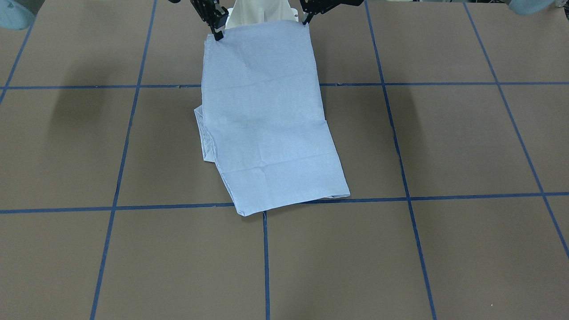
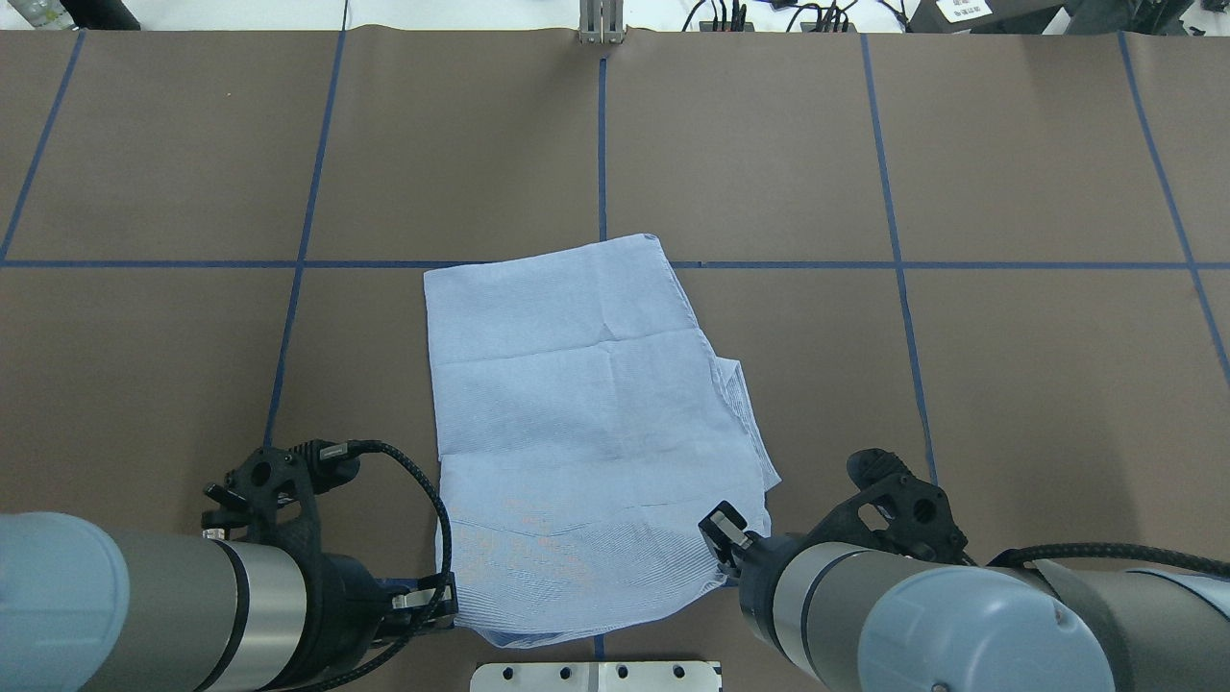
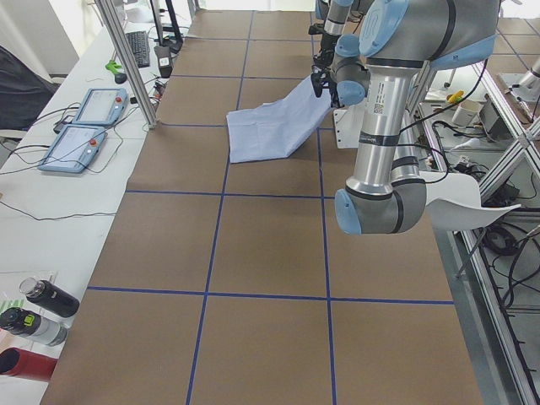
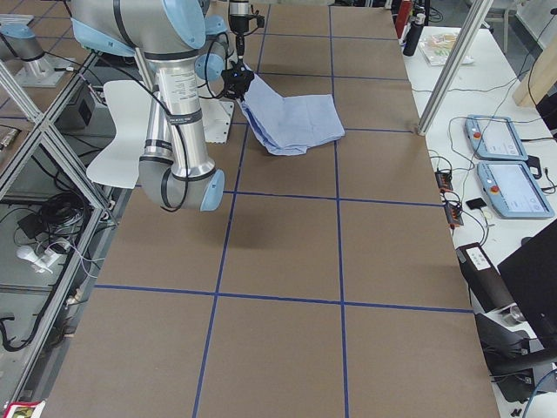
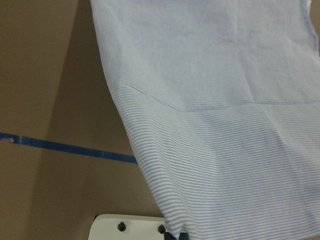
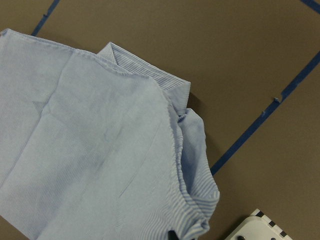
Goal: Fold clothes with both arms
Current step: 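Lift the near edge and fold it toward the collar with both grippers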
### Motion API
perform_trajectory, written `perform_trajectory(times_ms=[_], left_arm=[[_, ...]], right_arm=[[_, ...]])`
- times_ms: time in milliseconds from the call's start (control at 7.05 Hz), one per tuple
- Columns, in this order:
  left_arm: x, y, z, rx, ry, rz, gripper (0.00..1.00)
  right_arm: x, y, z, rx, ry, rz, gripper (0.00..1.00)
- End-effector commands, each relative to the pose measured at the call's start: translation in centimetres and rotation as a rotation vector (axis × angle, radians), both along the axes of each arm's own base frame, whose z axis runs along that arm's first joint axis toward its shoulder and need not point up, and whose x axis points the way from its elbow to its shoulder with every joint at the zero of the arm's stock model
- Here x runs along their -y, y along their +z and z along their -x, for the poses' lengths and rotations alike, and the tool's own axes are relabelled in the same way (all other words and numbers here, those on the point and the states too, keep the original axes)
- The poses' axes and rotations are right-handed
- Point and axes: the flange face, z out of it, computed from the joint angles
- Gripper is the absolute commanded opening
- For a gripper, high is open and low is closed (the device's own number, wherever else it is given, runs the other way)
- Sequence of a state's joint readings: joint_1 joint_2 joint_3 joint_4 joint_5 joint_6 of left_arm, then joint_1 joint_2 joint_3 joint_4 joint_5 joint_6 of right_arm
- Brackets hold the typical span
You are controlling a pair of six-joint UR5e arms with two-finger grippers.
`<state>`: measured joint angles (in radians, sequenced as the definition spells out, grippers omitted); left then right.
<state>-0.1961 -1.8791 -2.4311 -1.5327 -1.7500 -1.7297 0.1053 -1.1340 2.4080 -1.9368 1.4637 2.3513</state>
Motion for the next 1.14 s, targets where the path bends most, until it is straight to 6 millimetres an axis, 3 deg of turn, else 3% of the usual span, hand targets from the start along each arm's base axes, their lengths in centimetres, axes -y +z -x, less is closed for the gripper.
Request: perform_trajectory(times_ms=[0, 142, 284, 568, 710, 993], left_arm=[[6.3, 0.6, -1.5, 0.089, -0.070, -0.061, 0.00], [11.3, 1.4, -2.7, 0.148, -0.119, -0.104, 0.00], [15.9, 2.2, -2.2, 0.199, -0.155, -0.158, 0.00], [23.2, 4.0, -2.8, 0.299, -0.184, -0.214, 0.00], [25.3, 4.8, -4.0, 0.342, -0.195, -0.239, 0.00], [28.1, 6.6, -6.3, 0.344, -0.210, -0.266, 0.00]], right_arm=[[4.6, -0.8, 4.1, -0.085, 0.026, -0.065, 0.00], [8.8, -1.2, 5.8, -0.138, 0.047, -0.107, 0.00], [13.3, -0.9, 6.6, -0.141, 0.074, -0.155, 0.00], [20.6, -0.1, 9.0, -0.181, 0.112, -0.205, 0.00], [24.1, -0.2, 11.5, -0.212, 0.121, -0.213, 0.00], [28.8, 2.1, 16.1, -0.202, 0.136, -0.237, 0.00]])
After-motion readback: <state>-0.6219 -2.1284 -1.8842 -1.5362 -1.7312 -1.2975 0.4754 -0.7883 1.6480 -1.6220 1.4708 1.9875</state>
